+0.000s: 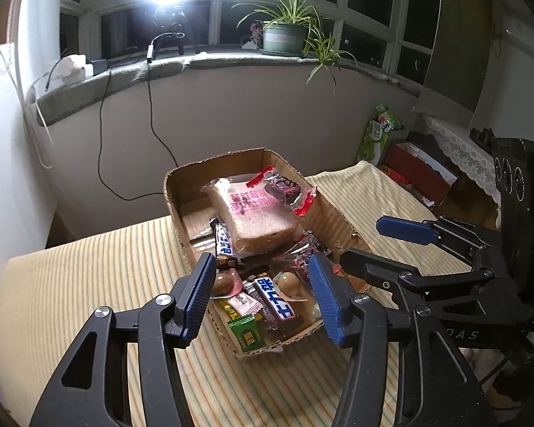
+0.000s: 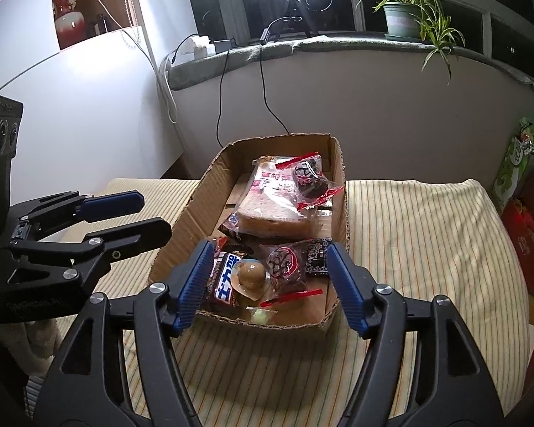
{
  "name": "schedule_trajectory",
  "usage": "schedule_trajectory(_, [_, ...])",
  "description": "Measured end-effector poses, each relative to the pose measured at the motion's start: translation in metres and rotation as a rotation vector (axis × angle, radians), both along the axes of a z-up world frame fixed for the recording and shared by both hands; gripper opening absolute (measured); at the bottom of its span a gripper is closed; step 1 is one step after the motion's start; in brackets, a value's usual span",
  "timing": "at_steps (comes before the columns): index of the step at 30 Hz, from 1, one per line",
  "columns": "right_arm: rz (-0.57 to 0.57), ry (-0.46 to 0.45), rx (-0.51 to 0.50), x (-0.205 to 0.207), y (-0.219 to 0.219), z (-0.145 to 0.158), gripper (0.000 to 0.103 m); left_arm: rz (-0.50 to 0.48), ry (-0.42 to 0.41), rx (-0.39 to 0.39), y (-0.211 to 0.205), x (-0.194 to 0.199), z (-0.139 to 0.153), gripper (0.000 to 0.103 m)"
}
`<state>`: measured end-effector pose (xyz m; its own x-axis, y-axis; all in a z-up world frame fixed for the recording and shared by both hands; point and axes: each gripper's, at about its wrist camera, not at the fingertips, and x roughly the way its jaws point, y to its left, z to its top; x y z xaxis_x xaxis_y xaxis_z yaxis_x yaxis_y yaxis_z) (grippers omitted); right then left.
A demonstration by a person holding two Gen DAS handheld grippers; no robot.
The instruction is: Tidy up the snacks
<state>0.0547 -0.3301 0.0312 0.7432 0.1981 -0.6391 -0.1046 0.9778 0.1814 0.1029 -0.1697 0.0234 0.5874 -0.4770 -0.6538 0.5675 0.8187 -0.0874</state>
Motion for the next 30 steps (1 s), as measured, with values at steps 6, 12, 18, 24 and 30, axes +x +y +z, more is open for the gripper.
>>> schedule_trajectory(6, [-0.013, -0.024, -0.002, -0.008, 0.003, 0.006, 0.081, 0.013, -0.015, -0.010, 0.006, -0.007, 0.004, 0.058])
schedule_trajectory(12, [-0.020, -0.044, -0.017, -0.017, 0.006, 0.012, 0.081, 0.042, -0.036, -0.009, 0.016, -0.018, 0.006, 0.059])
schedule_trajectory(18, [-0.018, -0.052, -0.048, -0.028, 0.012, 0.012, 0.089, 0.097, -0.060, -0.023, 0.030, -0.035, 0.009, 0.074])
schedule_trajectory(24, [-0.037, -0.071, -0.044, -0.041, 0.014, 0.013, 0.093, 0.144, -0.080, -0.005, 0.036, -0.050, 0.006, 0.080])
schedule_trajectory(30, [-0.048, -0.067, -0.023, -0.047, 0.012, 0.013, 0.094, 0.190, -0.081, 0.006, 0.043, -0.056, 0.005, 0.081])
